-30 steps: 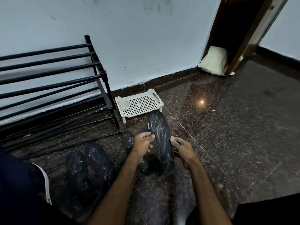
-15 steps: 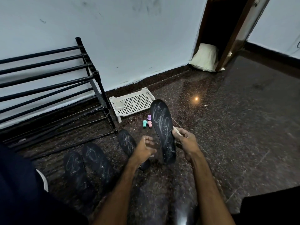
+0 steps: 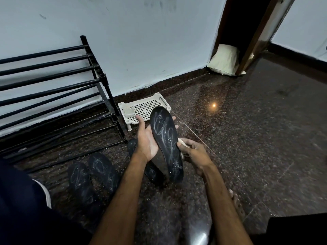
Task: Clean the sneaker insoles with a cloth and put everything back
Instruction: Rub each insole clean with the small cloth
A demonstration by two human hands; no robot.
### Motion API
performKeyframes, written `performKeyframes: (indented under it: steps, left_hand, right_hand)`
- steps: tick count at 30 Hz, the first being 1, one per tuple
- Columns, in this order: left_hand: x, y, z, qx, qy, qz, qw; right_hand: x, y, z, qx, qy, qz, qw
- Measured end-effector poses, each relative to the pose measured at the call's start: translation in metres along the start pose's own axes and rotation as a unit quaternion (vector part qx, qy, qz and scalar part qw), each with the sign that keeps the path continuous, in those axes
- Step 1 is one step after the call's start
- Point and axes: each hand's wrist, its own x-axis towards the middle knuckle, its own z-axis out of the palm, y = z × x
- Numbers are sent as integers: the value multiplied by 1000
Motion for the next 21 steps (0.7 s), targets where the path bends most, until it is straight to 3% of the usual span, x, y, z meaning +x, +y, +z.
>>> performKeyframes:
  steps: [5, 8, 11, 13, 16, 17, 19, 21]
  left_hand:
    - [8, 2, 13, -21, -37, 10, 999]
    - [11, 3, 16, 12, -40, 27, 999]
    - [13, 1, 15, 75, -24, 48, 996]
    - [13, -2, 14, 91, -21, 56, 994]
    - [13, -4, 18, 85, -28, 65, 994]
    - [13, -3, 20, 83, -33, 67, 994]
    - [13, 1, 24, 79, -40, 73, 993]
    - [12, 3, 25, 93, -40, 80, 992]
  right_hand:
    - [-7, -9, 9, 22, -28, -1, 999]
    - [-8, -12, -3, 3, 72, 1, 997]
    - [-8, -23, -21, -126, 184, -20, 975]
    - [-14, -46, -22, -85, 145, -35, 985]
    - [-34, -89, -8, 136, -3, -65, 988]
    - [-37, -96, -5, 164, -30, -68, 984]
    - [-35, -93, 3, 64, -9, -53, 997]
    - [-33, -83, 11, -180, 81, -60, 979]
